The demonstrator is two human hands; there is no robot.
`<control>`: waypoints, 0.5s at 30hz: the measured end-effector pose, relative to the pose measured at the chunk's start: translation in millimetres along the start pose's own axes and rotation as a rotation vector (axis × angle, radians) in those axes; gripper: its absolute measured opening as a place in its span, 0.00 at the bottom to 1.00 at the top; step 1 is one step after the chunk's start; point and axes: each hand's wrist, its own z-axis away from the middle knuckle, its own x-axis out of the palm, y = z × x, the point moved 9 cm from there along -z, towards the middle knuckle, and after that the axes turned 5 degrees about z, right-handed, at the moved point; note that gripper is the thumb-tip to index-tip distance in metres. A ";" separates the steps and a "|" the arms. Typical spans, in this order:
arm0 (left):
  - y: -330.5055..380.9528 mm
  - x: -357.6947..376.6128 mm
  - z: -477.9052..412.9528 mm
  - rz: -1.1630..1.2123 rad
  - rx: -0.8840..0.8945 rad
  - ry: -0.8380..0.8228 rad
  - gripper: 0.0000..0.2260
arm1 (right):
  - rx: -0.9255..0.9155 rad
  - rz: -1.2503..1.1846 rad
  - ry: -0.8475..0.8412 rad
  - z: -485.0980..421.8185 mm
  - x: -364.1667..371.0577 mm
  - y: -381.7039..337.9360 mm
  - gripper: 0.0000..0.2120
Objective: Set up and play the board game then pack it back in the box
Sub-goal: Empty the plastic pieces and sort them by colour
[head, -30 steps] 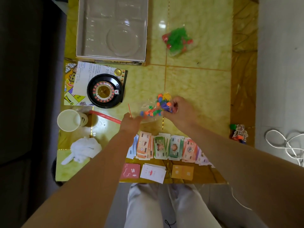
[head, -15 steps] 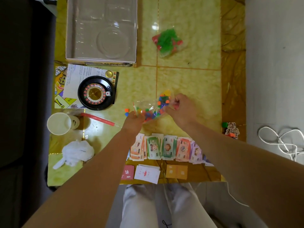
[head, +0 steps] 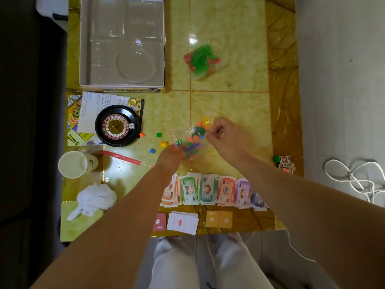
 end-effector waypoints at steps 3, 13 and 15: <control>-0.3 2.3 -0.4 -0.015 0.014 -0.001 0.06 | -0.023 -0.033 0.007 3.3 -3.5 -4.8 0.12; 16.9 14.0 6.1 -0.010 0.089 -0.037 0.07 | -0.072 -0.059 0.008 7.7 -19.3 -17.8 0.09; 27.1 17.4 9.5 -0.114 0.149 -0.037 0.07 | -0.085 -0.059 0.007 8.6 -21.4 -20.1 0.09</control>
